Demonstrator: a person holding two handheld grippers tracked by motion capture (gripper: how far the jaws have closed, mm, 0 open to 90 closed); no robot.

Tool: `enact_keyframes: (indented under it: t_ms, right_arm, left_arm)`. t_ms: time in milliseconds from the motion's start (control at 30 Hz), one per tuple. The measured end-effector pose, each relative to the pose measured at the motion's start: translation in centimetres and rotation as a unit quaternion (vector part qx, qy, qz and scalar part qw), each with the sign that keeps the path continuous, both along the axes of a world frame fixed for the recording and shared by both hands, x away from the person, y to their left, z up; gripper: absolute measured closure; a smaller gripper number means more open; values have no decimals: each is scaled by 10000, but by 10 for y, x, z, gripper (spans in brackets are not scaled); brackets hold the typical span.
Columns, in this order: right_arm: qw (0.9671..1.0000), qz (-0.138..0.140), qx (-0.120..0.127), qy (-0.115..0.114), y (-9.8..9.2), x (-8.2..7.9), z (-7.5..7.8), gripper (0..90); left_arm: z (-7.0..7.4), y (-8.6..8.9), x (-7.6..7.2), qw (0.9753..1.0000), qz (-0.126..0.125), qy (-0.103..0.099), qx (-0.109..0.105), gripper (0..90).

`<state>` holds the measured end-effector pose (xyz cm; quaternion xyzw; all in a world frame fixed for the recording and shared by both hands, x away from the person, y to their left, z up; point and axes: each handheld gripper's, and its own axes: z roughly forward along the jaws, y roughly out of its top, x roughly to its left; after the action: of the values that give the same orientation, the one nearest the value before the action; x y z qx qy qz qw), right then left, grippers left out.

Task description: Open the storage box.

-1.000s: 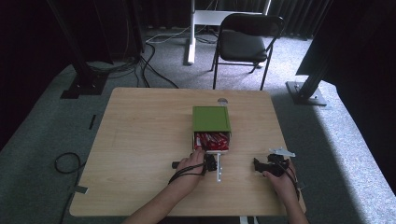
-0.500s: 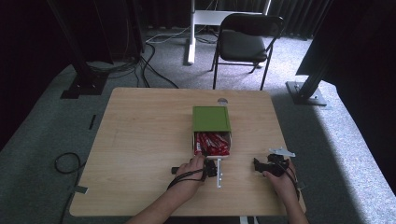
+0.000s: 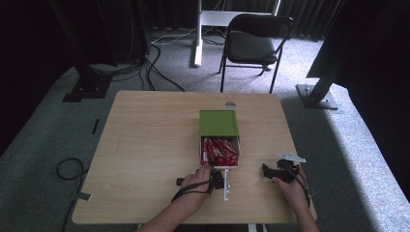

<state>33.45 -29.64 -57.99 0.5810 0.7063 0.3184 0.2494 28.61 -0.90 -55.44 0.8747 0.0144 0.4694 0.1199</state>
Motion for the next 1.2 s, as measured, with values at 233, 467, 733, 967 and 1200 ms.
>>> enact_keyframes:
  t_ms: [233, 467, 733, 967, 1200]
  right_arm:
    - [10000, 1, 0, 0, 0, 0, 0, 108]
    - [10000, 2, -1, 0, 0, 0, 0, 108]
    - [10000, -2, 3, 0, 0, 0, 0, 108]
    - [10000, -1, 2, -1, 0, 0, 0, 108]
    - [10000, -1, 2, 0, 0, 0, 0, 108]
  left_arm:
    - [-2, -1, -9, 10000, -23, 37, 23, 714]
    - [-2, -1, -16, 9998, -69, 128, 110, 718]
    - [-2, -2, -27, 9997, -125, 210, -8, 718]
    - [-1, -1, -33, 9995, -145, 269, -17, 719]
    - [1, 0, -37, 9993, -149, 344, -48, 718]
